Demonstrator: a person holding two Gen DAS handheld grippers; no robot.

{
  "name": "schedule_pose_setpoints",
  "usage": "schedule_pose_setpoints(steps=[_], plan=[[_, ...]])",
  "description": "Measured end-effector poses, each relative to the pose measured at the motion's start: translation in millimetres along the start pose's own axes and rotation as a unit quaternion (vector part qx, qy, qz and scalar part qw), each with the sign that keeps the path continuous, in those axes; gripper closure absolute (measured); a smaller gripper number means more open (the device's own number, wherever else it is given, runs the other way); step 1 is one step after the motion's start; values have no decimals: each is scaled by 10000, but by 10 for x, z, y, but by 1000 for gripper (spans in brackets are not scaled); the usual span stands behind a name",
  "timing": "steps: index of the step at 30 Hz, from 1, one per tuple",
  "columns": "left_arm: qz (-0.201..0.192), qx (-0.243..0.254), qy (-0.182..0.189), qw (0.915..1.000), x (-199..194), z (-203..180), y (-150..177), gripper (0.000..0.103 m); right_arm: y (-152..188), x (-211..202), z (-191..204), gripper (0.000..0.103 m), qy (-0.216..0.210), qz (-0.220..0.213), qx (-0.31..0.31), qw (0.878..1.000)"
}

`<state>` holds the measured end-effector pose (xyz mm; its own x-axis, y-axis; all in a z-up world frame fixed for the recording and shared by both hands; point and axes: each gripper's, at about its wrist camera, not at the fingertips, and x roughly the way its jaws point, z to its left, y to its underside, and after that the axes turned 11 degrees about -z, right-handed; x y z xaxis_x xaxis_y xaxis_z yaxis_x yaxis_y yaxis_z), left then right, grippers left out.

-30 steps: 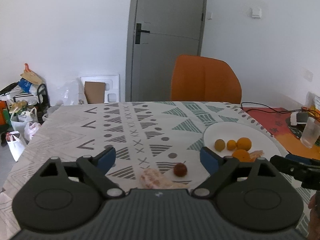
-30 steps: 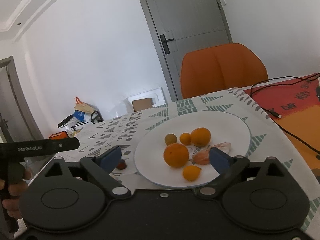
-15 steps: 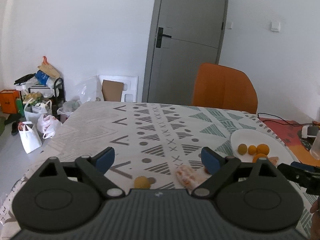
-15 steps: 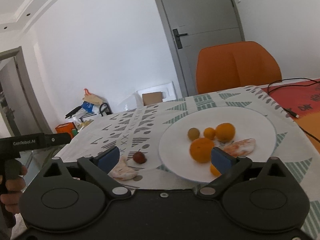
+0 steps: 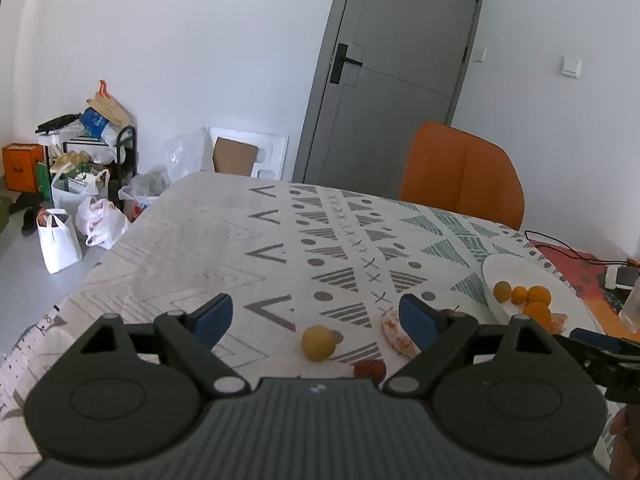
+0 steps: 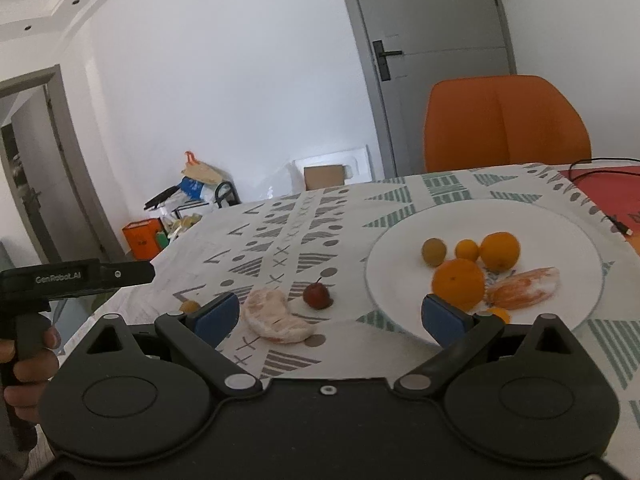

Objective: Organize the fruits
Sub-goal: 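Move the left gripper back and close it on another yellow plum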

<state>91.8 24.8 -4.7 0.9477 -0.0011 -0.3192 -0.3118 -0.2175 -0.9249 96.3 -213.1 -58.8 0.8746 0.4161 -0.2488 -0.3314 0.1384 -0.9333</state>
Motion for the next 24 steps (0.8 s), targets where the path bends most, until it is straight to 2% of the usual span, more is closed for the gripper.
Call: schedule_pose_setpoints(steps=[2, 7, 12, 20, 23, 24], plan=[[26, -17, 7, 10000, 15, 22, 34, 17, 19, 37, 41, 5, -64, 68, -65, 9999], [205, -152, 37, 9997, 134, 79, 107, 36, 56, 116, 133, 7, -182, 204, -222, 9994], [360, -195, 73, 9991, 256, 85, 183, 42, 90, 186, 156, 7, -212, 305, -222, 9991], [546, -252, 162, 9981, 451, 62, 271, 52, 146, 293, 170, 15, -224, 465, -218, 9984], [597, -273, 173, 9977, 525, 63, 306, 62, 145, 349, 193, 17, -223, 517, -270, 9980], [642, -309, 169, 9973, 551, 73, 321, 71, 139, 367, 206, 18, -227, 525, -287, 9979]])
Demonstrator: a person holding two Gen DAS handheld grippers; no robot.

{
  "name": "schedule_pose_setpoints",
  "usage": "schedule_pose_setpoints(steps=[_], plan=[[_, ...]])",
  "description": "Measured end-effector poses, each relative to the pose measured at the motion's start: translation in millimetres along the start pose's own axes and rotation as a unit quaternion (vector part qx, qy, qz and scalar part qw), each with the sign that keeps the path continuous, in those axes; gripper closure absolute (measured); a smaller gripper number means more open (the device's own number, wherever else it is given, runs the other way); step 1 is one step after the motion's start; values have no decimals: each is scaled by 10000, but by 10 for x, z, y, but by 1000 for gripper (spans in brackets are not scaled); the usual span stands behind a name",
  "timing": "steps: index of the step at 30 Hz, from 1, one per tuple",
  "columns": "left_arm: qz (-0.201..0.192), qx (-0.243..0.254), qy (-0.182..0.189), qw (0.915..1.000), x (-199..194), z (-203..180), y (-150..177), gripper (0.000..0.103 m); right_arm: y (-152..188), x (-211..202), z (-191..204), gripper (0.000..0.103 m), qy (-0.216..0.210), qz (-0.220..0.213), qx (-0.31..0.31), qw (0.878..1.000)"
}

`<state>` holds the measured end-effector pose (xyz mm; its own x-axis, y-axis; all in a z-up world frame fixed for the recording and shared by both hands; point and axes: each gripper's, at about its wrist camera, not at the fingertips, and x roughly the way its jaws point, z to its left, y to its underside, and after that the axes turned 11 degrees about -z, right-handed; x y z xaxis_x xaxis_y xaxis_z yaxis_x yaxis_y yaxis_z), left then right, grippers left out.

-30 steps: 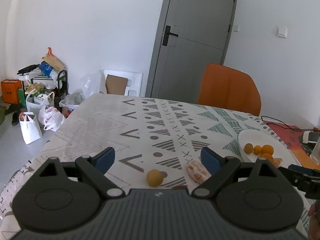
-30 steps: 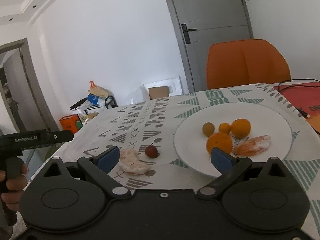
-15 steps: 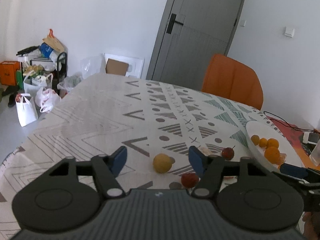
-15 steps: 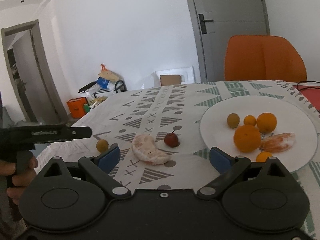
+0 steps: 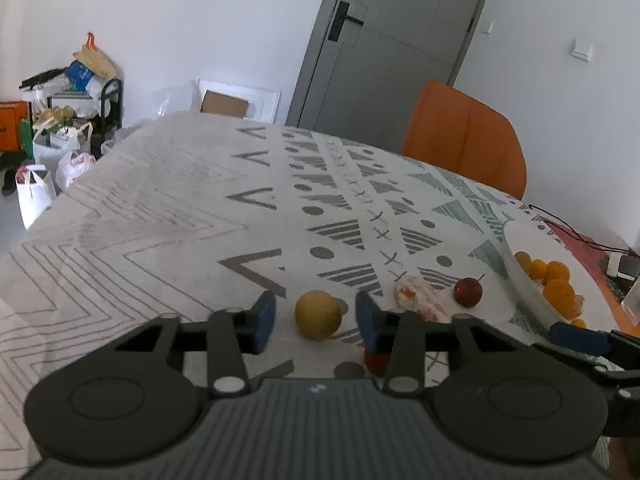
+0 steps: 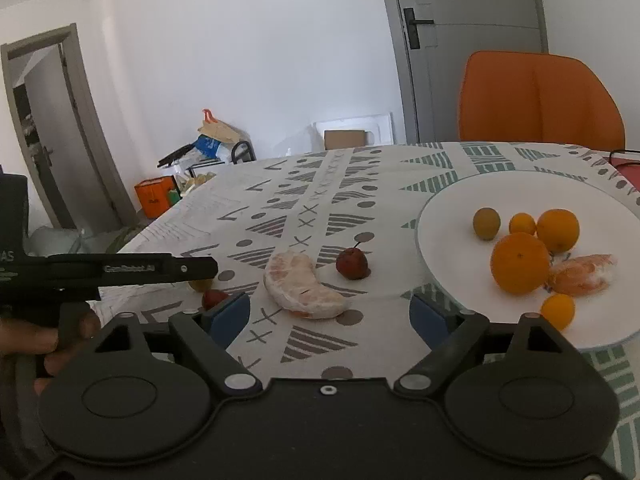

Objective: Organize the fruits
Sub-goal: 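Move the left gripper back and close it on another yellow plum, then close the right gripper on the peeled mandarin while the left gripper holds the plum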

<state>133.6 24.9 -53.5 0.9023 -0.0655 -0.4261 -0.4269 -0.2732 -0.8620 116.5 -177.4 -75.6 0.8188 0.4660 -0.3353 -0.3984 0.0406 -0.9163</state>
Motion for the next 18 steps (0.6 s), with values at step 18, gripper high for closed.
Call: schedule_pose_setpoints(steps=[18], plan=[[-148, -127, -102, 9998, -175, 196, -96, 79, -50, 376, 162, 24, -178, 256, -198, 9993]])
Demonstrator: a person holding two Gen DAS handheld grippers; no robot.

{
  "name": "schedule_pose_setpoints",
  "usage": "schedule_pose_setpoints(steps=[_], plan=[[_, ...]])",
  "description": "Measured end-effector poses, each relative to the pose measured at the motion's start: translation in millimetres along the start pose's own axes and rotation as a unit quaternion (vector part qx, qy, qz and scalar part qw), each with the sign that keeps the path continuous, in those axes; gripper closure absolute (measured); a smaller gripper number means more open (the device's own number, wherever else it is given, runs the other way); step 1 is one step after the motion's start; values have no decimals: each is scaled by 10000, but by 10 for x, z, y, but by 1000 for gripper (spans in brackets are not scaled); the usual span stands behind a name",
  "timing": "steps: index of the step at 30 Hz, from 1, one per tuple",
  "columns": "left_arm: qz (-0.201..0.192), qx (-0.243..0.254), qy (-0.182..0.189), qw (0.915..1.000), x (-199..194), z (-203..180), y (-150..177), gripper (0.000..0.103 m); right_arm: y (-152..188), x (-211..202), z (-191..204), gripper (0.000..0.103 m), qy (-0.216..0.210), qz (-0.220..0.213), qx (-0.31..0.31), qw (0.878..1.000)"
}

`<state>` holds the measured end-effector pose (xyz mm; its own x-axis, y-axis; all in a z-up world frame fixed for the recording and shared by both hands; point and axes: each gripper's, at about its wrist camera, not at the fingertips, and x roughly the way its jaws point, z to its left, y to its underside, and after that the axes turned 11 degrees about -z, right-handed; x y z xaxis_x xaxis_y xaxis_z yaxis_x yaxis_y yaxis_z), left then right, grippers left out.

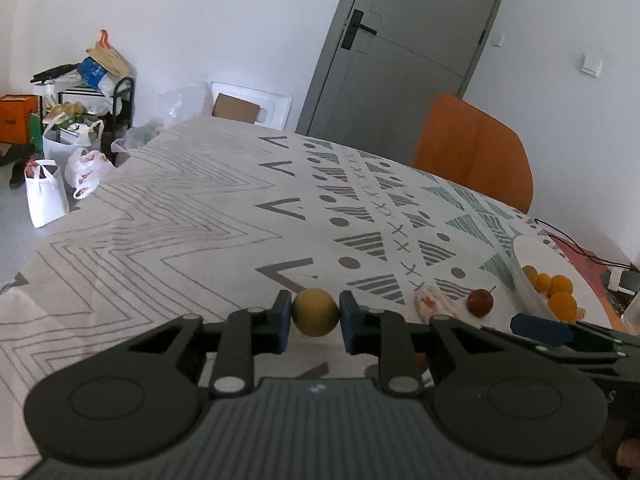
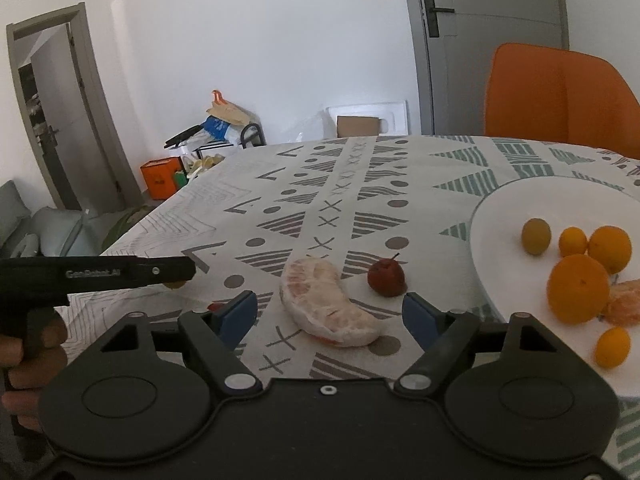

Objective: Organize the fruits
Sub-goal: 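Close the right gripper on the peeled mandarin while the left gripper holds the plum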

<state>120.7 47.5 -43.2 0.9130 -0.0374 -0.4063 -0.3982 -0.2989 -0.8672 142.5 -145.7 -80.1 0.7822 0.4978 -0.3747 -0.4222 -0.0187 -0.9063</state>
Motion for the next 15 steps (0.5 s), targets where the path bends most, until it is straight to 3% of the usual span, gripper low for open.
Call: schedule_pose_setpoints(steps=[10, 13, 15], plan=[[-84, -33, -260, 9996, -106, 152, -43, 79, -40, 254, 84, 31, -239, 297, -248, 9990], [-81, -75, -355, 9993, -119, 213, -58, 79, -33, 315, 109, 35, -290, 344, -276, 9986], [-91, -117, -392, 9991, -127, 245, -69, 79, -27, 331, 150, 45, -223, 339, -434, 9982]])
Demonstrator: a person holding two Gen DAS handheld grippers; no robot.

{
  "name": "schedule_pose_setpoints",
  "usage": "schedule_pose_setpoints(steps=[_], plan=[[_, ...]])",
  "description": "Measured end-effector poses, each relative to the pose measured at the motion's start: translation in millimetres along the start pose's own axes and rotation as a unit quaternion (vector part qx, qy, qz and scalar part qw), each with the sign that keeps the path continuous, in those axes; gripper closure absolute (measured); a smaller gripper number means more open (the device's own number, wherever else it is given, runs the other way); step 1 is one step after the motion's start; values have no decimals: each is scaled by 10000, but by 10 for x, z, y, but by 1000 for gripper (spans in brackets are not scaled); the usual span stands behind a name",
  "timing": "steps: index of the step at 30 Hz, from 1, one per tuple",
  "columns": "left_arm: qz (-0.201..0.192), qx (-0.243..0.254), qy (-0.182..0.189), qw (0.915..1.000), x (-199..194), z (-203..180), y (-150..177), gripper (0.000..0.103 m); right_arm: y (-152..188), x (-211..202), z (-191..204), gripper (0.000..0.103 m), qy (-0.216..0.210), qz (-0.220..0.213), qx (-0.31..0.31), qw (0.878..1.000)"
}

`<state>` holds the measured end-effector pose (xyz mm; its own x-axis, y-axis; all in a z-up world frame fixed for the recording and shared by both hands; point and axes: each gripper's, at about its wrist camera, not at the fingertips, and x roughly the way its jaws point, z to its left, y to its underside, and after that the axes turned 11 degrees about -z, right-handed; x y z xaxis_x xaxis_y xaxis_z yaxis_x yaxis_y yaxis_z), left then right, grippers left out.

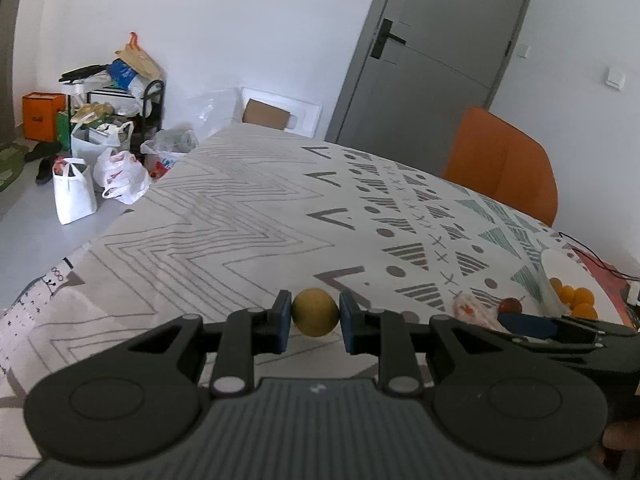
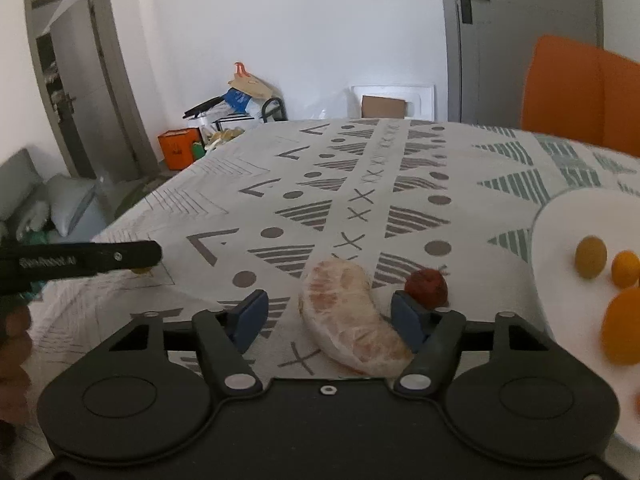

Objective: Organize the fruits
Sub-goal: 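Close the right gripper on the peeled mandarin while the left gripper holds the plum, then carry the plum and peeled mandarin to the white plate and open both grippers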

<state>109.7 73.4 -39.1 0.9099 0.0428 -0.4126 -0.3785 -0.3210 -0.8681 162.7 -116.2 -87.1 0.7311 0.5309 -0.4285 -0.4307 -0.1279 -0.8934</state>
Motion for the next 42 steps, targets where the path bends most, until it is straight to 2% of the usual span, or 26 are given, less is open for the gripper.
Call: schedule_pose_setpoints(steps=[2, 6, 13, 21, 31, 42], plan=[[-29, -11, 1, 10000, -17, 7, -13, 79, -3, -4, 2, 60, 112, -7, -76, 9999], [-91, 14, 34, 10000, -61, -20, -30, 79, 10, -88, -25, 65, -47, 26, -13, 10000], [-122, 84, 94, 9998, -104, -92, -49, 79, 25, -239, -84, 66, -49, -96, 238, 9997], [-188, 261, 231, 9992, -143, -274, -97, 79, -73, -567, -250, 66, 16, -572, 635, 9963], [-266, 544, 520, 9968, -153, -677, -128, 79, -106, -924, -509, 66, 207, -979, 826, 9915], [-324, 869, 852, 9920, -132, -1124, -119, 79, -16, -1190, -841, 66, 537, -1214, 1037, 9857]])
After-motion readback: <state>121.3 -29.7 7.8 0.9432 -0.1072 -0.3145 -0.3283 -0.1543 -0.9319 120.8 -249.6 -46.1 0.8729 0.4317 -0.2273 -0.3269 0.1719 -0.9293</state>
